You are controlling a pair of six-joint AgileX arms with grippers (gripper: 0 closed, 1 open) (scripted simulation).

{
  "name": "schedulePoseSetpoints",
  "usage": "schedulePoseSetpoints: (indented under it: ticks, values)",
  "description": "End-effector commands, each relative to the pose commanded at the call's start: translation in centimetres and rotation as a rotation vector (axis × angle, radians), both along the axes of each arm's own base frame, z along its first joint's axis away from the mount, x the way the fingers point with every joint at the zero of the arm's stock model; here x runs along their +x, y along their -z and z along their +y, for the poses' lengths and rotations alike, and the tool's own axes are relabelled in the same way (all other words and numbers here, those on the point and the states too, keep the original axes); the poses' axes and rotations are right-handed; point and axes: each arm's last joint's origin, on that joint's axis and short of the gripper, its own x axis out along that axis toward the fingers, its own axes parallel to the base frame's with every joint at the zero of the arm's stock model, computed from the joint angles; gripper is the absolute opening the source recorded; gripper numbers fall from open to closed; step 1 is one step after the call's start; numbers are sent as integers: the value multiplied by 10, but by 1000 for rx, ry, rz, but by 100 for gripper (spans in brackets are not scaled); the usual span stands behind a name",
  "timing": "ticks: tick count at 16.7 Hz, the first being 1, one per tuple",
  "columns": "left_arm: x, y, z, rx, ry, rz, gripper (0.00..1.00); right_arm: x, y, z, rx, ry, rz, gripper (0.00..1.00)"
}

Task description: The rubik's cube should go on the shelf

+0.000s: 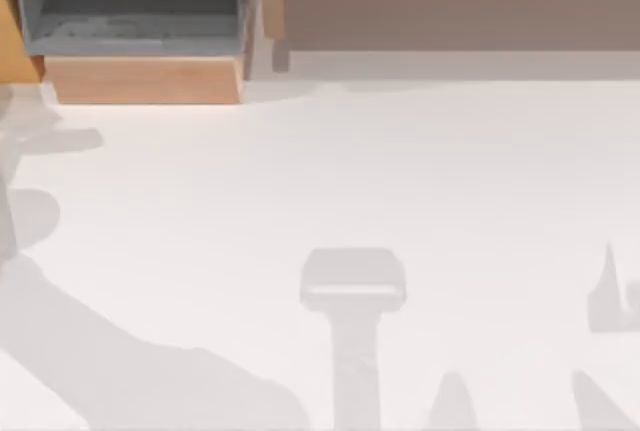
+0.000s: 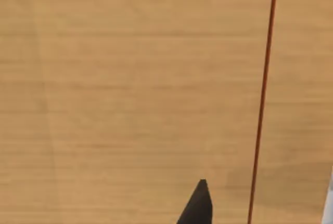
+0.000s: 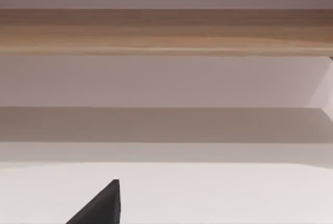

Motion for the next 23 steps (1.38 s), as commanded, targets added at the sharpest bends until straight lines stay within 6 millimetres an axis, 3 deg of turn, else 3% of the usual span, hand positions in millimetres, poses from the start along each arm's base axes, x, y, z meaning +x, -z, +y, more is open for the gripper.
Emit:
schedulePoseSetpoints:
  ticks: [4,5,15,23]
  values:
    - [0,0,0,0,0,0,2,0,0,0,0,0,0,100]
    - [0,0,0,0,0,0,0,0,0,0,0,0,0,100]
    - [-5,3,3,-12,-6,13,0,0,0,0,0,0,0,100]
    - [-64,5,3,-13,-3,18,0,0,0,0,0,0,0,100]
